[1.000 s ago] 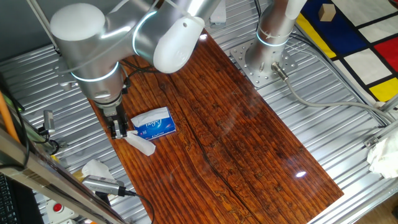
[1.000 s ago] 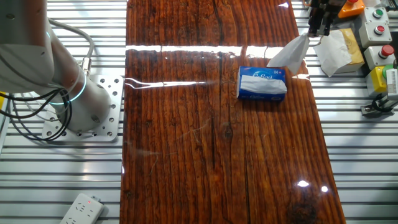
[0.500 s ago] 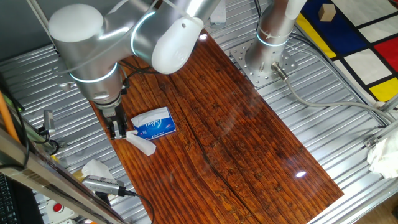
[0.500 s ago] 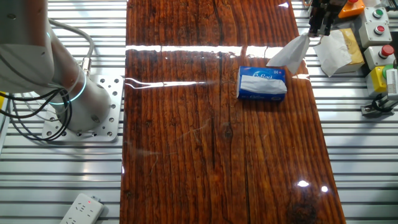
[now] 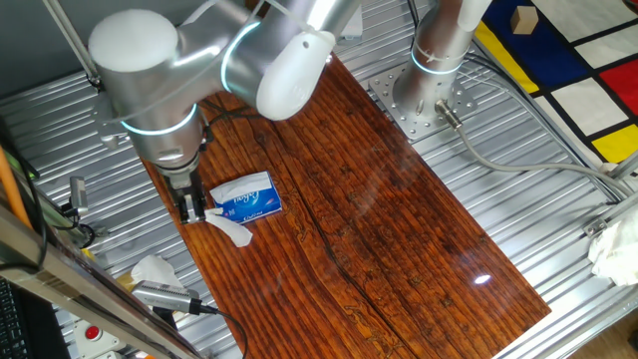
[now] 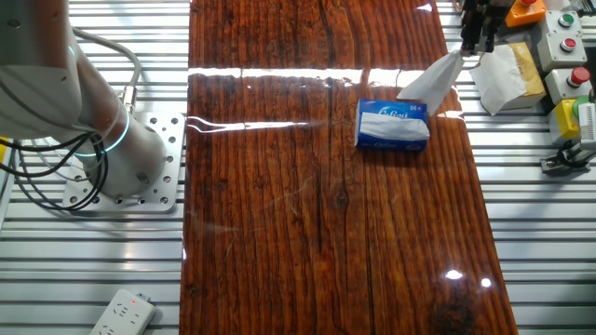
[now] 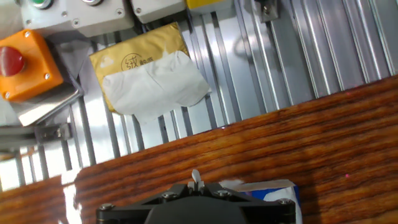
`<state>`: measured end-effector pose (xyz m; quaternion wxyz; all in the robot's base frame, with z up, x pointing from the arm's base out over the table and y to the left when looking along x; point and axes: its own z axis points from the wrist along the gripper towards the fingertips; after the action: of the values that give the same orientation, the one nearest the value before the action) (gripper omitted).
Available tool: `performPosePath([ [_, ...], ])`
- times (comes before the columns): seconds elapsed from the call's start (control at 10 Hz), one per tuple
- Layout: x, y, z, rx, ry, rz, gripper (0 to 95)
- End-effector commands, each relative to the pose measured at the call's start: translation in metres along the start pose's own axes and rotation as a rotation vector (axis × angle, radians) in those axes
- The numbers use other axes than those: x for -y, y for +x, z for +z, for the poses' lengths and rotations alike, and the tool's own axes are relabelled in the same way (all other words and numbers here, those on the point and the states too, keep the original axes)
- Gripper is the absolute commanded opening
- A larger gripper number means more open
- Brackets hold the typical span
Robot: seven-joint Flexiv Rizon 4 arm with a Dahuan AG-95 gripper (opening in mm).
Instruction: Pull out a napkin
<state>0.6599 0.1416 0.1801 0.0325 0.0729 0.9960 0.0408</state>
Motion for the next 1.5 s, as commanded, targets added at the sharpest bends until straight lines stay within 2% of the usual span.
performPosePath([
  [0.1,-0.0021,-0.0031,0.0005,-0.012,-0.003,-0.093,0.0],
  [0.6,-0.0021,-0.0031,0.0005,-0.024,0.005,-0.185,0.0],
  [0.7,-0.0021,-0.0031,0.0005,-0.03,-0.007,-0.194,0.0],
  [1.0,-0.0021,-0.0031,0.0005,-0.036,0.003,-0.247,0.0],
  [1.3,-0.0021,-0.0031,0.0005,-0.04,0.004,-0.274,0.0],
  [1.5,-0.0035,-0.0025,0.0,-0.055,0.012,-0.258,0.0],
])
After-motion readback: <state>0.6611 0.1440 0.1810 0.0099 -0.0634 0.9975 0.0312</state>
